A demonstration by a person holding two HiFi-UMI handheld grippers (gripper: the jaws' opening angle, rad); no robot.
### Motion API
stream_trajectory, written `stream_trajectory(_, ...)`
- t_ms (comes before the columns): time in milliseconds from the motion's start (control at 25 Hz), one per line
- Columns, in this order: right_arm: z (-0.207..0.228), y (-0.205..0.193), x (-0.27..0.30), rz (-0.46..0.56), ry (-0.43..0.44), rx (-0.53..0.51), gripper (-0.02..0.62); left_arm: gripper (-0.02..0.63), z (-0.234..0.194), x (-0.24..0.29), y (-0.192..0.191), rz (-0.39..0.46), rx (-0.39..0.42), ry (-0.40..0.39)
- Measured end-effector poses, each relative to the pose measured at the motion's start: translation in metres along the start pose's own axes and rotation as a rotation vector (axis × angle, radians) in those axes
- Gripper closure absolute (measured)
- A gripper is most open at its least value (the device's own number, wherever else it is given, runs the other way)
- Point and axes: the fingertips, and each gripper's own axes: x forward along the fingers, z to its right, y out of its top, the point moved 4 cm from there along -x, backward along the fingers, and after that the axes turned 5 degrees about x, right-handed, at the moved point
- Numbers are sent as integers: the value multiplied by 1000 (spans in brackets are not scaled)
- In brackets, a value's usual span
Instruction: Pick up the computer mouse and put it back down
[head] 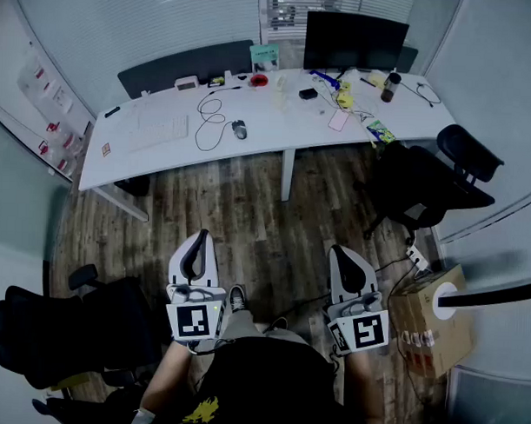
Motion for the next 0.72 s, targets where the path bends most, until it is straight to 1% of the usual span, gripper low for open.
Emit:
stream_trajectory(80,7,-1,-6,14,-1,1,583,595,7,0,-6,-37,57,-21)
stream_trajectory(120,10,-2,-9,15,-2,0,583,595,9,1,-6,-32,70,-26)
stream_trajectory(200,15,-2,-21,0,-6,-18,583,595,11,1,3,14,75,-14)
stream_trajectory(280,21,0,-35,-23,-23,-64,583,595,7,-3,14,43,79,16)
stream_trajectory(360,30,2,-46,-32,-49,-100,583,595,0,-7,18,45,87,44)
stream_trajectory(400,35,1,-49,-29,-61,-98,583,595,-4,-9,17,38,98,53)
stream_trajectory(480,46,0,-53,-9,-81,-50,581,585,-9,-12,11,11,129,62)
stream_trajectory(520,51,0,-54,7,-89,-14,580,469,-9,-13,8,-1,135,63)
stream_trajectory(560,55,1,-54,22,-94,19,521,313,-8,-13,7,-5,132,61)
stream_trajectory(600,58,1,-53,32,-98,41,424,243,-5,-13,7,-1,129,56)
stream_trajectory(640,59,1,-51,36,-102,52,345,217,-3,-12,7,5,127,49)
stream_trajectory(680,60,0,-50,37,-106,55,271,173,0,-10,6,5,127,36)
stream_trajectory(720,61,-1,-48,37,-112,54,216,152,3,-8,5,-3,128,18)
